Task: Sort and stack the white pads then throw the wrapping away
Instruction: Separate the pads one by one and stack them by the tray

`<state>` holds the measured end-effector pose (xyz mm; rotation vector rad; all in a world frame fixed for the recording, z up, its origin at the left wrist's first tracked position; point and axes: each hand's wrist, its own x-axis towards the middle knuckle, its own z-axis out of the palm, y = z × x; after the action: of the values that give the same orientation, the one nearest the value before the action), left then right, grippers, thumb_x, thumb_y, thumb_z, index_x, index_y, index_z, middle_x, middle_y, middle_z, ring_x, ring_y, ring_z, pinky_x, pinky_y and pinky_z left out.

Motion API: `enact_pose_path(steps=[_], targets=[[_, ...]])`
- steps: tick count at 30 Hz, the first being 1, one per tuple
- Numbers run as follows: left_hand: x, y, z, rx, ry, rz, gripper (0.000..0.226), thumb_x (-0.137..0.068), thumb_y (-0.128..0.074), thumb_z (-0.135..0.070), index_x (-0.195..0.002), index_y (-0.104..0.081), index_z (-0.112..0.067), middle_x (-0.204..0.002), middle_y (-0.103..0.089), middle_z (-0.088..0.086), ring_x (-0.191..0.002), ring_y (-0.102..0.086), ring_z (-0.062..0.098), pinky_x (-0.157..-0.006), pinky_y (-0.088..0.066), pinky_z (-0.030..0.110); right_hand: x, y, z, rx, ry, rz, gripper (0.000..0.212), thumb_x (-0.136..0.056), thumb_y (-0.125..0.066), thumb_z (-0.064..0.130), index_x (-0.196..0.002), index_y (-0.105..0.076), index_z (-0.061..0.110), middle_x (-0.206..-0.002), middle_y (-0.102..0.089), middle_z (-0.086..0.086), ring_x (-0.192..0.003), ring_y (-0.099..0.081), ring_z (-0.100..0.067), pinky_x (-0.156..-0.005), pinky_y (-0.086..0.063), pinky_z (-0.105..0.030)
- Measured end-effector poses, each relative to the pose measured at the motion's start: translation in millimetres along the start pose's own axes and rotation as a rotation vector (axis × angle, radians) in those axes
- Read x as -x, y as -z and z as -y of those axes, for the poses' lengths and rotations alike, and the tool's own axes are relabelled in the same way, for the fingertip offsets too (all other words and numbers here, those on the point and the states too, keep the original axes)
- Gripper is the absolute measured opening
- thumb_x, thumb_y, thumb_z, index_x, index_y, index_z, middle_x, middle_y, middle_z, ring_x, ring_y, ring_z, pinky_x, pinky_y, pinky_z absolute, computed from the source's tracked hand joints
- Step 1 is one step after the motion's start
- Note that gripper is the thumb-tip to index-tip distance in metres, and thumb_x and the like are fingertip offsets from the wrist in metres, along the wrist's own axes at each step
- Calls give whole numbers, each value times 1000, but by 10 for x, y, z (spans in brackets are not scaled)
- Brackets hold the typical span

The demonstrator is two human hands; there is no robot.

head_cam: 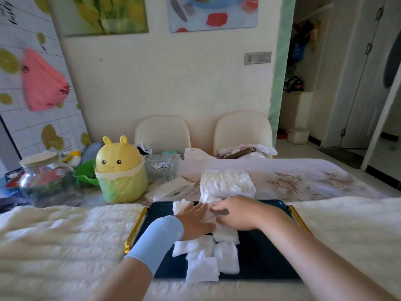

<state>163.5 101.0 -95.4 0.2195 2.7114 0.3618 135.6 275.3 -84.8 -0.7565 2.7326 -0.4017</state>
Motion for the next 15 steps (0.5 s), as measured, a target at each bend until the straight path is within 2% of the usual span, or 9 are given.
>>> enact_pose_path(steps=[2, 4, 6, 8, 10, 12, 15], targets=[[-55, 20, -86, 73, -29, -16, 60, -98, -41, -51, -151, -27, -27, -155, -30, -4, -147, -22, 26, -117, -25, 46, 81, 79, -99, -36, -46, -27, 30, -95, -48, 37, -116, -70, 32, -124, -65, 8, -103, -62, -17, -81, -50, -31], [-80, 57, -116, 168, -15, -64, 59, -97, -44, -53, -151, -29, -33, -157, -31, -2, -142, -34, 26, -114, -32, 40, 154, 150, -188, -86, -70, -81, 35, -95, -54, 36, -127, -67, 37, -138, -57, 15, -115, -58, -10, -91, -48, -27], [-28, 133, -115, 219, -36, -144, 59, -97, -48, -51, -152, -30, -37, -157, -32, -6, -140, -38, 21, -108, -34, 31, 191, 197, -242, -136, -44, -152, 32, -93, -59, 29, -121, -69, 40, -135, -59, 17, -123, -55, -5, -99, -46, -26], [106, 219, -91, 223, -80, -248, 49, -94, -56, -47, -141, -47, -37, -145, -44, -9, -131, -46, 16, -99, -36, 25, 245, 213, -243, -170, 6, -196, 28, -91, -61, 20, -107, -73, 40, -112, -65, 24, -102, -57, 10, -85, -45, -15], [233, 230, -9, 214, -100, -297, 29, -89, -64, -47, -117, -62, -40, -125, -55, -15, -112, -54, 9, -93, -42, 25, 308, 204, -174, -165, 64, -172, 27, -91, -62, 16, -95, -75, 39, -95, -66, 26, -80, -55, 17, -69, -39, -8], [366, 170, 69, 185, -93, -260, 12, -84, -68, -48, -93, -66, -41, -105, -59, -20, -92, -56, 1, -81, -45, 20, 364, 179, -45, -150, 118, -85, 24, -90, -65, 17, -91, -76, 38, -93, -68, 23, -72, -54, 17, -61, -38, -6], [513, 37, 136, 189, -82, -176, 9, -84, -68, -43, -83, -68, -34, -87, -64, -19, -77, -57, 2, -70, -44, 16, 436, 124, 185, -112, 153, 124, 25, -83, -78, 21, -102, -75, 37, -95, -68, 15, -66, -54, 5, -58, -40, -10]])
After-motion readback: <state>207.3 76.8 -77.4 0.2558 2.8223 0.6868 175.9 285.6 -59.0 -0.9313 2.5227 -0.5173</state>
